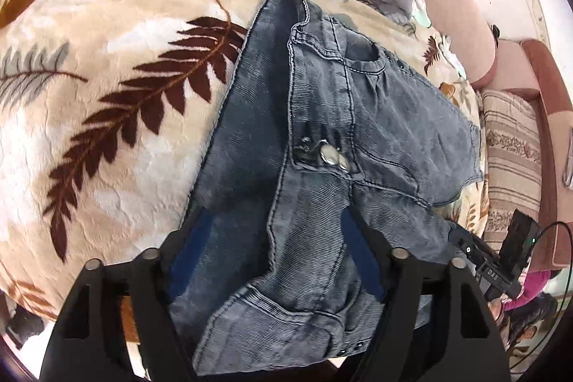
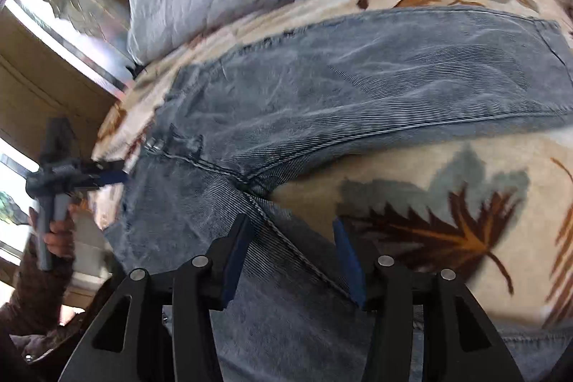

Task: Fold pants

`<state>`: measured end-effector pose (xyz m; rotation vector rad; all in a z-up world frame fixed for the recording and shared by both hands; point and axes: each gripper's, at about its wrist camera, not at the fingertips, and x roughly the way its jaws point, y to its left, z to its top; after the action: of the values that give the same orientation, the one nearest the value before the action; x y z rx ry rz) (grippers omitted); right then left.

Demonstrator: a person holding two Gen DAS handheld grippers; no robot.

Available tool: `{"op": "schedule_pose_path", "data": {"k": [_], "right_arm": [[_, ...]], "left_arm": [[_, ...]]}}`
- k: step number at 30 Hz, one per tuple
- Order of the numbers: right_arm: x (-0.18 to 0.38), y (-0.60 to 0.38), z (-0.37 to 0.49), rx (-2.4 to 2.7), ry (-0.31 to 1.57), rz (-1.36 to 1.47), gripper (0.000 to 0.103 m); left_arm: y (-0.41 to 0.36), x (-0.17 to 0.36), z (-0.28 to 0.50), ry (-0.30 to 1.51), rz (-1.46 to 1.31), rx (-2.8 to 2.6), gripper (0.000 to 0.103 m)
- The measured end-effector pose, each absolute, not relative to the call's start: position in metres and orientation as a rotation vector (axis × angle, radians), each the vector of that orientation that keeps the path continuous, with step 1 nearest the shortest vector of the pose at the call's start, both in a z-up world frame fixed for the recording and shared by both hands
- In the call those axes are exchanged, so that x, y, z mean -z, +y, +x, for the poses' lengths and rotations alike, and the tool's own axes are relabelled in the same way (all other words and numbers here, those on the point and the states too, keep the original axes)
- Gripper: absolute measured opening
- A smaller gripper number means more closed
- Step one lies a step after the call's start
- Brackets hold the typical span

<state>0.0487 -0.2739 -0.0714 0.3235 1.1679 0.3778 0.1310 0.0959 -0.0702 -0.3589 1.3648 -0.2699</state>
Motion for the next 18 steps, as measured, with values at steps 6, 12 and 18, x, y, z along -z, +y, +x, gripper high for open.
{"op": "schedule_pose_path", "data": {"k": [6, 12, 18], "right_arm": [[0.075, -0.278, 0.05, -0.339, 1.174, 0.35, 0.058], [0.077, -0.285, 0.048, -0.328, 1.184, 0.359, 0.058], [0.082, -0.275, 0.052, -0.328, 1.195, 0.323, 0.042]], "left_arm": [[0.077, 0.083, 0.137, 1.397, -0.321, 0.344, 0.086], [0.062, 0.081, 0.118, 1.412, -0.281, 0.504, 0.079], [0.071, 0.082, 0.113, 1.41, -0.345, 0.477, 0.005]]}}
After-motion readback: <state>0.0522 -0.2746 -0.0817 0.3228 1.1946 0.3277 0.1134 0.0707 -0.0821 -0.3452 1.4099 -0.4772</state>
